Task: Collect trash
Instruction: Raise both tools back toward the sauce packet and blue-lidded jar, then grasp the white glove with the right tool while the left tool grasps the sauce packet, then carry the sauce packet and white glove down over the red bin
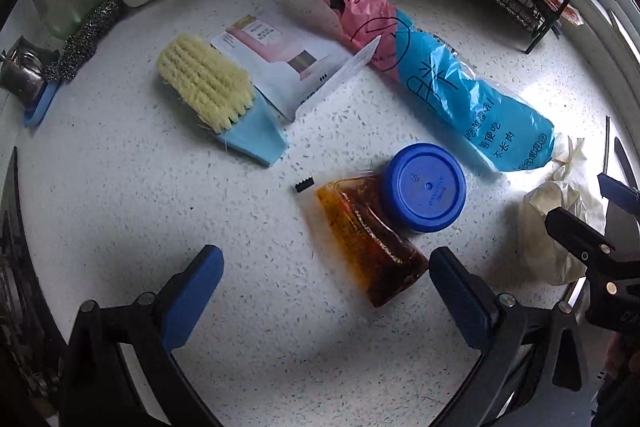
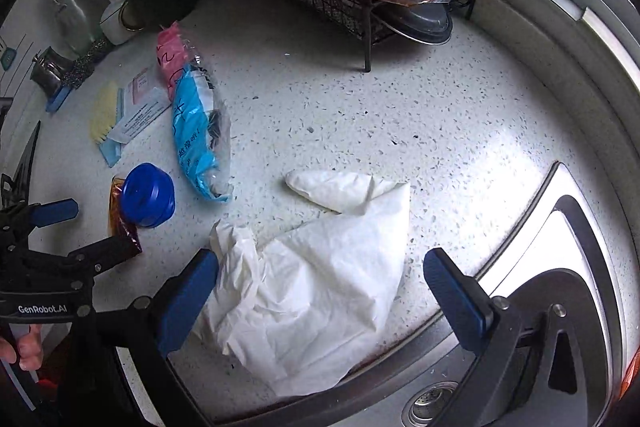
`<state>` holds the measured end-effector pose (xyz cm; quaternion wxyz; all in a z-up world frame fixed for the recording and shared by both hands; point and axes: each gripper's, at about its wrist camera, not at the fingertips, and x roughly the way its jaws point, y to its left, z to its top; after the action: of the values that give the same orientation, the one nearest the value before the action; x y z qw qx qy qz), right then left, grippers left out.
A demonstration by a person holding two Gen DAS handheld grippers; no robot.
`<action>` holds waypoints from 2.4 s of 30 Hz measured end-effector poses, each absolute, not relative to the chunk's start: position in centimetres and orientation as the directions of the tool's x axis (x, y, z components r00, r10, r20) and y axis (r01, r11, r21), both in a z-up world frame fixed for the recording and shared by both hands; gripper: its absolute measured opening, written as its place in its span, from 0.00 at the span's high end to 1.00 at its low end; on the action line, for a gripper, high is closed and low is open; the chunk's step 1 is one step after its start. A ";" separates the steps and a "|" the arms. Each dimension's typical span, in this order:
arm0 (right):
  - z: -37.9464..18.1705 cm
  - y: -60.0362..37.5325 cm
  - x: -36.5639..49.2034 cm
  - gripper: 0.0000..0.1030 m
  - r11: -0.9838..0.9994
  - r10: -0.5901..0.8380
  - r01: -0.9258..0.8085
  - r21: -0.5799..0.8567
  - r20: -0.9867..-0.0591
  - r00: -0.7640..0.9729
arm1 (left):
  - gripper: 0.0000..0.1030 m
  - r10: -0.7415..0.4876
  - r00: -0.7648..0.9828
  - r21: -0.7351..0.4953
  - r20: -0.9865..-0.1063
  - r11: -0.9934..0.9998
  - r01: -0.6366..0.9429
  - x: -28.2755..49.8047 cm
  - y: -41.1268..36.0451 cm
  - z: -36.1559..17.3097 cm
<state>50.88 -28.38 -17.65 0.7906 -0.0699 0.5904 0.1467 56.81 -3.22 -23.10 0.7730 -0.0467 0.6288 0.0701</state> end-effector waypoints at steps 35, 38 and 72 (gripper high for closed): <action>-17.8 -27.7 47.9 0.93 0.916 0.180 -0.397 0.052 -0.939 0.292 | 0.88 -0.059 0.212 -0.070 -0.976 0.997 -0.045 53.4 -6.3 -21.9; -17.1 -28.0 46.6 0.94 0.913 0.205 -0.400 0.081 -0.938 0.279 | 0.89 -0.112 0.220 -0.125 -0.969 0.991 -0.049 52.0 -6.4 -21.2; -8.7 -21.0 23.2 0.94 0.869 0.332 -0.473 0.141 -0.876 0.350 | 0.91 -0.097 0.411 -0.116 -0.906 0.993 -0.021 21.9 -2.8 -11.0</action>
<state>23.23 -21.00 -8.67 0.8186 -0.0685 0.5144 0.2461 21.94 -2.81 -10.98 0.8382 -0.0547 0.5421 -0.0226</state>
